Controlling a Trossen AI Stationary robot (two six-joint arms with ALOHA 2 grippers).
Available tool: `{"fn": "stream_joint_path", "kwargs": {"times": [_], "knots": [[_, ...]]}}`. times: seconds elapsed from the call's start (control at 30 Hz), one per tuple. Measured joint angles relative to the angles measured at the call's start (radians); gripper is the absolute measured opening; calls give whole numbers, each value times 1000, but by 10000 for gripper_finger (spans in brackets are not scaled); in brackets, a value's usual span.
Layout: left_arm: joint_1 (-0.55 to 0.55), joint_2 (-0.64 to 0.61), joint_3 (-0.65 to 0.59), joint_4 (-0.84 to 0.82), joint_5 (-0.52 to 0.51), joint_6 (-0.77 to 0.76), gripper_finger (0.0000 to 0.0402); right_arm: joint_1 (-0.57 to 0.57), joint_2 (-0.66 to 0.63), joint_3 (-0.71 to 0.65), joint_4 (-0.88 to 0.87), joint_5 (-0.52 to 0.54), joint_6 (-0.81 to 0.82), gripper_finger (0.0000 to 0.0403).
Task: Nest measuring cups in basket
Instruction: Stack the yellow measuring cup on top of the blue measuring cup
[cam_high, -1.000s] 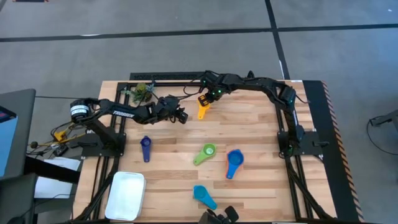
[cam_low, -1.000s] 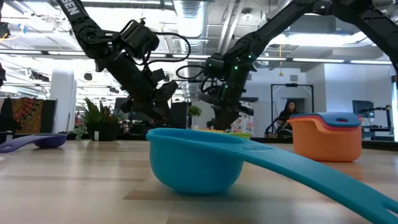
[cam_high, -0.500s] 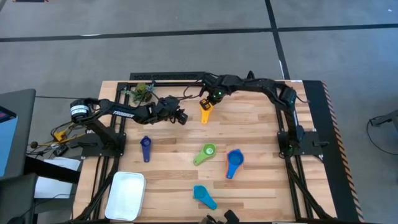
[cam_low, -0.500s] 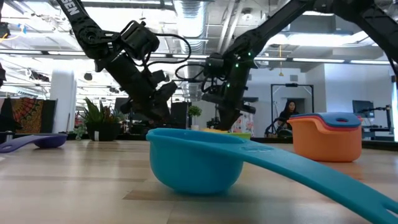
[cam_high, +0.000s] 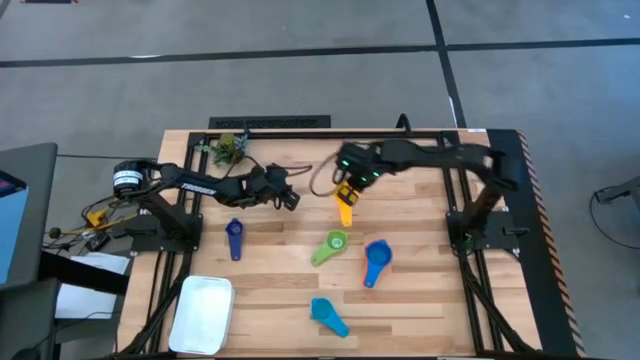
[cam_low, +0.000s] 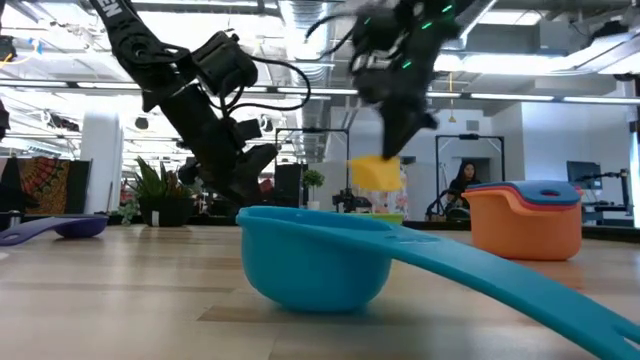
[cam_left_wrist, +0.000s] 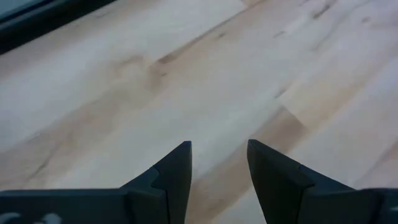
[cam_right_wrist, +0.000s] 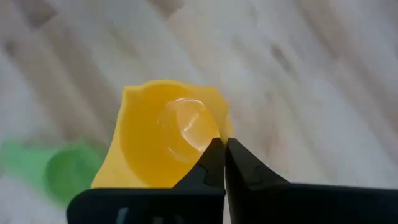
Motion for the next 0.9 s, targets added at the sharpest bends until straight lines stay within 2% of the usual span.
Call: {"fn": "stream_joint_path", "kwargs": {"times": [0.27, 0.47, 0.67, 0.9], "knots": [[-78, 0, 0, 25, -52, -33, 144, 218, -347, -267, -9, 61, 275, 15], [-116, 0, 0, 113, -52, -25, 144, 428, -535, -348, -23, 190, 553, 12], [-141, 0, 0, 191, -39, -2, 144, 629, -579, -374, -87, 307, 806, 17], [-160, 0, 0, 193, -40, 3, 144, 793, -518, -374, -112, 372, 1032, 16]]}}
